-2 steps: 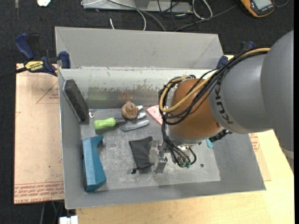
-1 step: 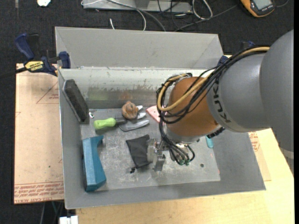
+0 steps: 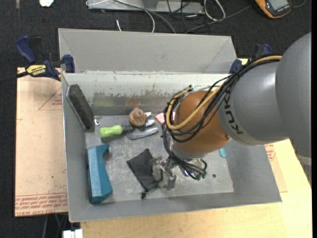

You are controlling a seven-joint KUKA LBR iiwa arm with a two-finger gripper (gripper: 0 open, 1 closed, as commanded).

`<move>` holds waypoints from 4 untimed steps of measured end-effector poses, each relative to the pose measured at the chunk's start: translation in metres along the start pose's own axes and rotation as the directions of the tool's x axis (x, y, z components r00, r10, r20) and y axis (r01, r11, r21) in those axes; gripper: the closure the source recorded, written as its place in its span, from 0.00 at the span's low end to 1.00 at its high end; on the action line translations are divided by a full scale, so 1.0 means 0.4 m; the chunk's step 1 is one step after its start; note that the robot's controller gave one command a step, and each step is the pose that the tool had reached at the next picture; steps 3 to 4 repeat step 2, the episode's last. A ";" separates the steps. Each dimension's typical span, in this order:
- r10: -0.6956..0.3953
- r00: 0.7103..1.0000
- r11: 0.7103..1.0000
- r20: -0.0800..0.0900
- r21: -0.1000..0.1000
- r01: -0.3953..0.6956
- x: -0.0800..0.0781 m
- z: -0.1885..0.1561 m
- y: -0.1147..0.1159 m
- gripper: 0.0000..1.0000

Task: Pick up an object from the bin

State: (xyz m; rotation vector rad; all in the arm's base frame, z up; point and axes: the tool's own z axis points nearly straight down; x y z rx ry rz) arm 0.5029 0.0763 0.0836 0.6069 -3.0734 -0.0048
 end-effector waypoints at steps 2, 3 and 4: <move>0.008 1.000 1.000 -0.008 -0.002 -0.008 0.019 -0.372 0.008 1.00; 0.008 1.000 1.000 -0.008 -0.002 -0.008 0.019 -0.372 0.008 1.00; 0.008 1.000 1.000 -0.008 -0.002 -0.008 0.019 -0.372 0.008 1.00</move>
Offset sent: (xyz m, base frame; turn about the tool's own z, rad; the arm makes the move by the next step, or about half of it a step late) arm -0.0073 -0.0023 0.2105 -0.2151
